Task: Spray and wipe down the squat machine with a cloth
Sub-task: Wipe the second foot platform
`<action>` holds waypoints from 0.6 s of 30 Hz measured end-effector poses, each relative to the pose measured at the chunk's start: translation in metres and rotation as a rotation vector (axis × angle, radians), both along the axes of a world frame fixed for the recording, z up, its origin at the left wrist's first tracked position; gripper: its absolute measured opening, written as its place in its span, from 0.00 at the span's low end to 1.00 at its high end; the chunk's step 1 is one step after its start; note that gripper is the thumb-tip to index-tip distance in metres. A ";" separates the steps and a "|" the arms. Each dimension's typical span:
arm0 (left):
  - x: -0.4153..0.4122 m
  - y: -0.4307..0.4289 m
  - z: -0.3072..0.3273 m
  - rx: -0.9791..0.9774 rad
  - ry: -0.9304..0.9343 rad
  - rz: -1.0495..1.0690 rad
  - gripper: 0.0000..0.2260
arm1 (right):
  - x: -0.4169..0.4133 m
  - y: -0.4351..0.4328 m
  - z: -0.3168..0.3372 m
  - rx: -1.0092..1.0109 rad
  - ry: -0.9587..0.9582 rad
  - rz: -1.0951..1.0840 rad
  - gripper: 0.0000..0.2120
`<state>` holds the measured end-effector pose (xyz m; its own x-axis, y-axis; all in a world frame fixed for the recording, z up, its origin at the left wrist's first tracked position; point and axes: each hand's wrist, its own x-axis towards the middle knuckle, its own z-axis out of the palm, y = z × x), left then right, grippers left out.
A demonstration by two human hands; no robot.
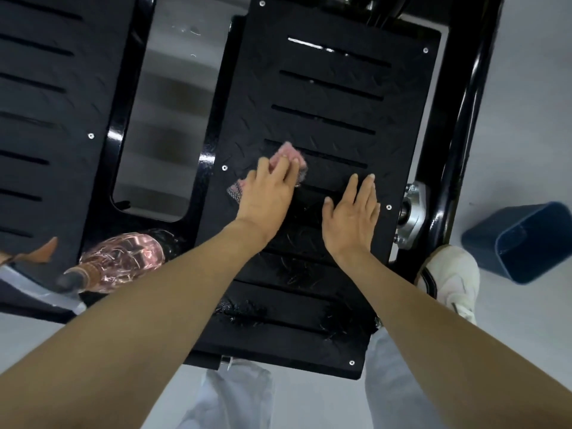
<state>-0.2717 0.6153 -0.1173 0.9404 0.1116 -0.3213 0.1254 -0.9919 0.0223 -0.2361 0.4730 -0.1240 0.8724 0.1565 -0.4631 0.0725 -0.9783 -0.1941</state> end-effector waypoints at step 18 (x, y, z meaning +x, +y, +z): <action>-0.026 0.054 -0.005 0.017 -0.030 0.299 0.35 | -0.002 -0.001 -0.001 -0.005 -0.004 0.031 0.31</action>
